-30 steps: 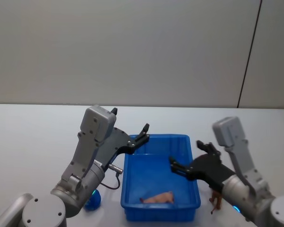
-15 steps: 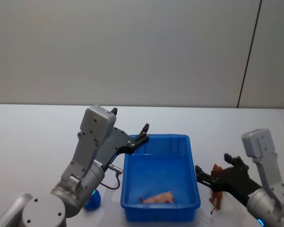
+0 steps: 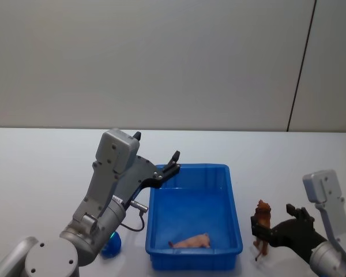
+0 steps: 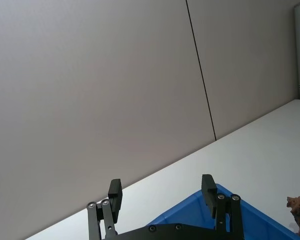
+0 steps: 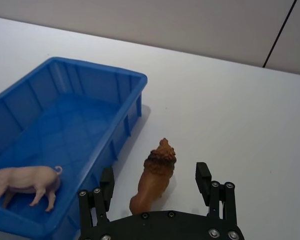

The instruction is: Pick up the two dolls from the table and place them into the box.

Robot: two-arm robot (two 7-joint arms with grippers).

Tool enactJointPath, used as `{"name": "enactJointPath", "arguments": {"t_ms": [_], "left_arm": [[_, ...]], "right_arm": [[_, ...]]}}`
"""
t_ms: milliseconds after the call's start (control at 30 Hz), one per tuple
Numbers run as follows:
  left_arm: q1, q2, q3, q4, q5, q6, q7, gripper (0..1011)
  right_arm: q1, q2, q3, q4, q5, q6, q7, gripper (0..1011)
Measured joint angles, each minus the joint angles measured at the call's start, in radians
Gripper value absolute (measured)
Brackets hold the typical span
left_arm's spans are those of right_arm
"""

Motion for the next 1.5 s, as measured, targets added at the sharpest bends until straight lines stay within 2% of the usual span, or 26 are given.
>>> {"name": "enactJointPath", "arguments": {"t_ms": [733,933,1067,1100,1200,1267,1400,1467,1500], "left_arm": [[0.0,0.0,0.0,0.0,0.0,0.0,0.0,1001],[0.0,0.0,0.0,0.0,0.0,0.0,0.0,1001],[0.0,0.0,0.0,0.0,0.0,0.0,0.0,1001],[0.0,0.0,0.0,0.0,0.0,0.0,0.0,1001],[0.0,0.0,0.0,0.0,0.0,0.0,0.0,1001],[0.0,0.0,0.0,0.0,0.0,0.0,0.0,1001],[0.0,0.0,0.0,0.0,0.0,0.0,0.0,1001],[0.0,0.0,0.0,0.0,0.0,0.0,0.0,1001],[0.0,0.0,0.0,0.0,0.0,0.0,0.0,1001]], "right_arm": [[0.039,-0.035,-0.006,0.114,0.016,0.042,0.008,994],[0.048,-0.046,-0.01,0.139,0.021,0.048,0.01,821],[0.05,-0.05,-0.011,0.147,0.022,0.05,0.01,756],[0.051,-0.051,-0.012,0.149,0.022,0.05,0.011,691],[0.051,-0.053,-0.012,0.152,0.023,0.051,0.011,591],[0.052,-0.053,-0.012,0.153,0.023,0.051,0.011,560],[0.051,-0.054,-0.012,0.153,0.023,0.049,0.007,429],[0.049,-0.054,-0.011,0.151,0.023,0.042,0.0,332],[0.048,-0.054,-0.011,0.149,0.022,0.039,-0.003,332]]}}
